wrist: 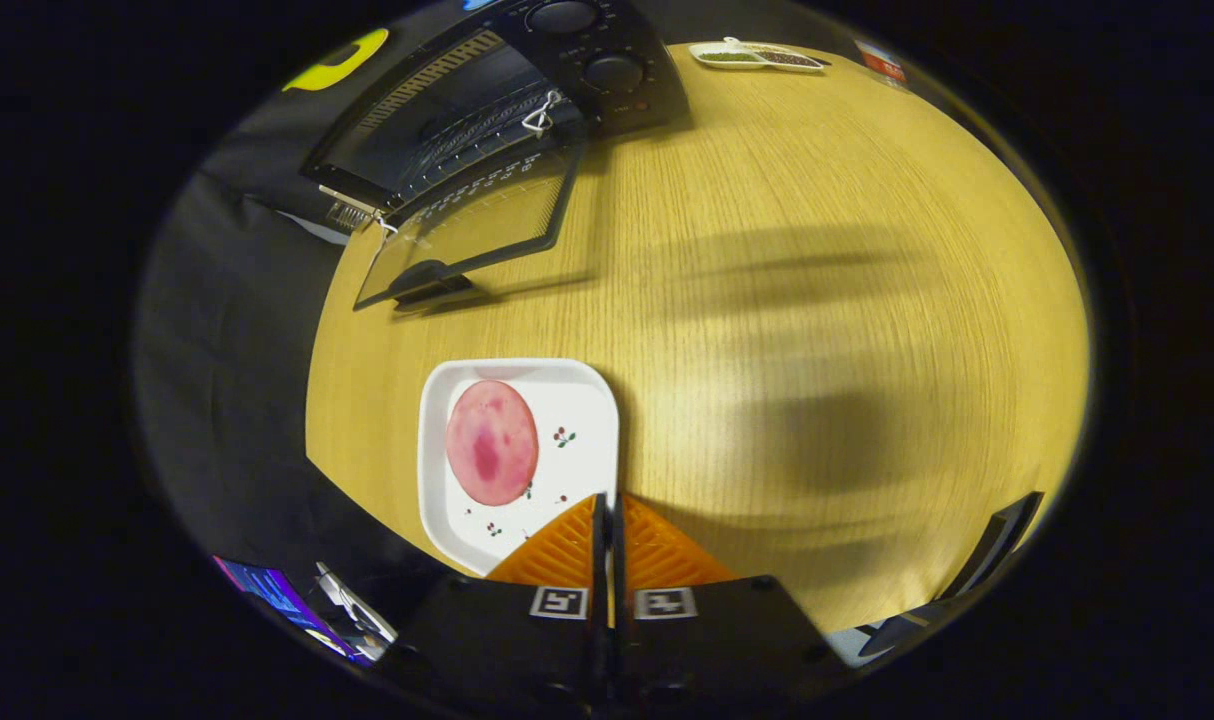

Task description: Open the toaster oven, put the food inside, and close the toaster oven door.

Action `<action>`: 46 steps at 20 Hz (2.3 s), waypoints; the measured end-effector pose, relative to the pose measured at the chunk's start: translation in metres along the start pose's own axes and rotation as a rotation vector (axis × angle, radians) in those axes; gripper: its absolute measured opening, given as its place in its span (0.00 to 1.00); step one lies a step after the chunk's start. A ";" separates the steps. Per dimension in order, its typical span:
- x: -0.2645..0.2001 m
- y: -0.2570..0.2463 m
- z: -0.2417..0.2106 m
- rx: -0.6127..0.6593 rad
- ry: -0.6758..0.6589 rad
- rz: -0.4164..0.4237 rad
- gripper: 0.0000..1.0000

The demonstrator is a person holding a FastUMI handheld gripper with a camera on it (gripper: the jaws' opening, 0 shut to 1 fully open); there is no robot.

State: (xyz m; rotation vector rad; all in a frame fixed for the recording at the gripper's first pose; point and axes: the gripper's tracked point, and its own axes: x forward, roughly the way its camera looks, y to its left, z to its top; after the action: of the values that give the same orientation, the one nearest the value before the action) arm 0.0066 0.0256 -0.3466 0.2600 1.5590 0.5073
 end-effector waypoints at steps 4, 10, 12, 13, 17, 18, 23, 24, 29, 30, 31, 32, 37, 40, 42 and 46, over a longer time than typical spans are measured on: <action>0.002 0.003 -0.004 0.004 -0.021 0.015 0.02; -0.002 0.021 -0.015 0.114 -0.055 0.110 0.01; -0.004 0.029 -0.018 0.129 -0.074 0.126 0.01; -0.007 0.035 -0.021 0.148 -0.085 0.144 0.02; -0.012 0.062 -0.024 0.214 -0.128 0.213 0.01; -0.013 0.069 -0.024 0.224 -0.143 0.223 0.01; -0.020 0.110 -0.017 0.292 -0.245 0.293 0.01; -0.020 0.117 -0.014 0.309 -0.271 0.306 0.01; -0.019 0.134 0.008 0.426 -0.413 0.319 0.01; -0.021 0.136 0.014 0.459 -0.447 0.321 0.01; -0.022 0.137 0.020 0.487 -0.480 0.323 0.01; -0.022 0.140 0.025 0.514 -0.507 0.323 0.01; -0.027 0.143 0.059 0.621 -0.628 0.314 0.01; -0.026 0.147 0.077 0.660 -0.676 0.313 0.01; -0.022 0.148 0.090 0.697 -0.696 0.305 0.01; -0.018 0.150 0.119 0.784 -0.754 0.323 0.01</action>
State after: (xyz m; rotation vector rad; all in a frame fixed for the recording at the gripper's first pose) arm 0.1034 0.1667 -0.2592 1.1736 0.8988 -0.0113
